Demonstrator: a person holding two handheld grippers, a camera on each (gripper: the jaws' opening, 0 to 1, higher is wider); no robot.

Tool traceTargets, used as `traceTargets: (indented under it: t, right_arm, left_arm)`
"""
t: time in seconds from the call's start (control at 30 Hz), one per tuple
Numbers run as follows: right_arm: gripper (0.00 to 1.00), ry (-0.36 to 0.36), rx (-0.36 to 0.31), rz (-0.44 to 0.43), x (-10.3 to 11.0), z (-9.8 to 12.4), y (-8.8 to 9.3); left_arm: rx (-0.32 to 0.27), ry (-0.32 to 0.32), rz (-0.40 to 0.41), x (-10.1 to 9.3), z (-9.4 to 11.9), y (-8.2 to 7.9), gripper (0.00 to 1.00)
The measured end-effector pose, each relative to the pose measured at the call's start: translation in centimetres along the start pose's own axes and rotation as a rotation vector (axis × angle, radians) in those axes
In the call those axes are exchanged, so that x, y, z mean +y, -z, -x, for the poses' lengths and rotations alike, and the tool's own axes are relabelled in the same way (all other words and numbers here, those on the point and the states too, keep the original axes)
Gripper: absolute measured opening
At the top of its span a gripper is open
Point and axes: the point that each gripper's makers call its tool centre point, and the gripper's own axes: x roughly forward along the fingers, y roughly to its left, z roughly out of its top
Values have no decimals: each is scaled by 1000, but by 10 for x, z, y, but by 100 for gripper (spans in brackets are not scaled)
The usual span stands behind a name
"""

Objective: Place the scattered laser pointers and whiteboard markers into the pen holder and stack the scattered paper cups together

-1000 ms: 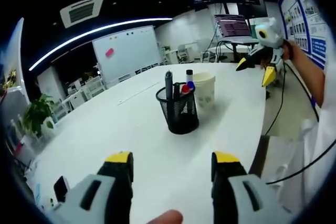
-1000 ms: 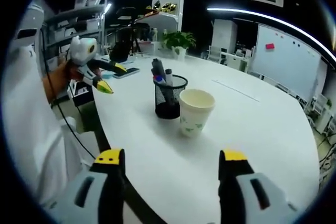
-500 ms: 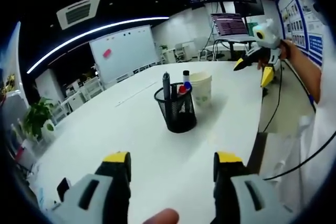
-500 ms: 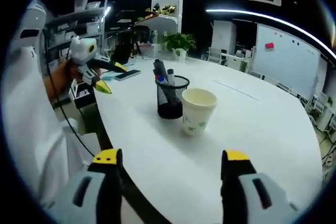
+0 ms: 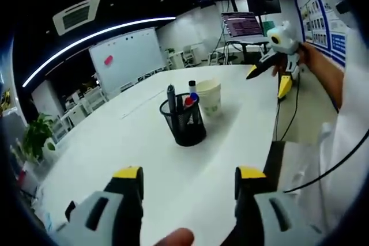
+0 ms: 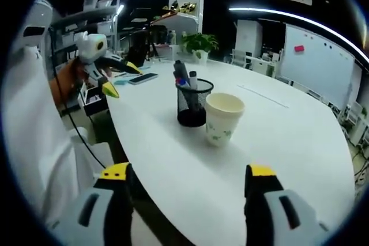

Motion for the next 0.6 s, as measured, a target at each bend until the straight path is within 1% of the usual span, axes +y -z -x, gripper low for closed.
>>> traceTargets:
  t: [0.23,0.47,0.6]
  right_arm:
    - [82,11,6,-18,-1,2,0]
    - [84,22,14,-16,-2,3,5]
    - [86,24,21,-10,-1,2,8]
  left_arm:
    - [27,-3,-23,1,4,4,65]
    - [44,2,-15,3,8,6,65]
    - [48,-13,-13,7,10,8,65]
